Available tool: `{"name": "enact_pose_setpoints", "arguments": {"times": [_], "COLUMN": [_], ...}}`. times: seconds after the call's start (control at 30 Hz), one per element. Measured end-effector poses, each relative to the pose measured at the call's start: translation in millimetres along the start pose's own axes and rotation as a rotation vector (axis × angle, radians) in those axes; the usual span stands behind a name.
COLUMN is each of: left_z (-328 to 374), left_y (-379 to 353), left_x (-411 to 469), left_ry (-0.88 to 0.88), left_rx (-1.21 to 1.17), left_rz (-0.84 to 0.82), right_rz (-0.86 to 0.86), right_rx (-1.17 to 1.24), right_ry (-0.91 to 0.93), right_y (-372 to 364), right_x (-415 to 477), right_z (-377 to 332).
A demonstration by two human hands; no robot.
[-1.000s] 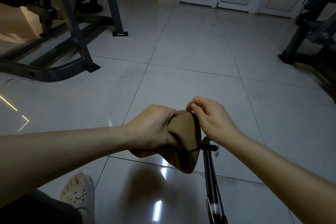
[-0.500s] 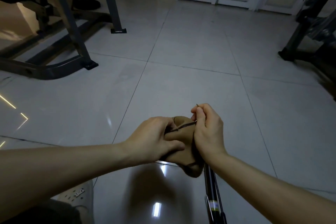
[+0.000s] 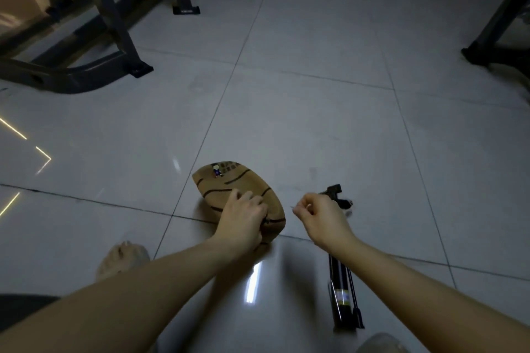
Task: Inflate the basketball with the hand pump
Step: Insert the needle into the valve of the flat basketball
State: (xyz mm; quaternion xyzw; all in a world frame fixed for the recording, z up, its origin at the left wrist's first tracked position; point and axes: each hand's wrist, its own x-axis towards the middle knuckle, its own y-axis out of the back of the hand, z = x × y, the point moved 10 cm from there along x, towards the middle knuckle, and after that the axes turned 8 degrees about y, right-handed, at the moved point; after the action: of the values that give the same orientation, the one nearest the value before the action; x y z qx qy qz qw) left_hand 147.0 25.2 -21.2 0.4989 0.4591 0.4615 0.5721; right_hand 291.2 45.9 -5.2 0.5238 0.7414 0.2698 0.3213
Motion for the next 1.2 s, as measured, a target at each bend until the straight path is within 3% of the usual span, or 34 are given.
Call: {"name": "enact_pose_setpoints", "arguments": {"times": [0.2,0.33,0.73,0.87,1.2], "left_z": [21,25,49,62,74], "left_y": [-26,-42,-54,-66,-66], "left_x": [-2,4,12,14,15], "left_ry": [-0.128,-0.257,-0.307,-0.372,-0.462], "left_rx": [-0.020,0.004,-0.024,0.050,0.050], "left_rz": [0.073,0.010,-0.016,-0.064,-0.006], "right_rz": [0.030,0.074,0.161,0.146,0.168], "right_rx": [-0.016,0.098,0.390,0.333,0.271], "right_ry": [0.005,-0.082,-0.274,-0.281,-0.304], "right_y": [-52,-61,-62,-66,-79], "right_x": [-13,-20,-38,-33,-33], "right_z": [22,52,102,109,128]}}
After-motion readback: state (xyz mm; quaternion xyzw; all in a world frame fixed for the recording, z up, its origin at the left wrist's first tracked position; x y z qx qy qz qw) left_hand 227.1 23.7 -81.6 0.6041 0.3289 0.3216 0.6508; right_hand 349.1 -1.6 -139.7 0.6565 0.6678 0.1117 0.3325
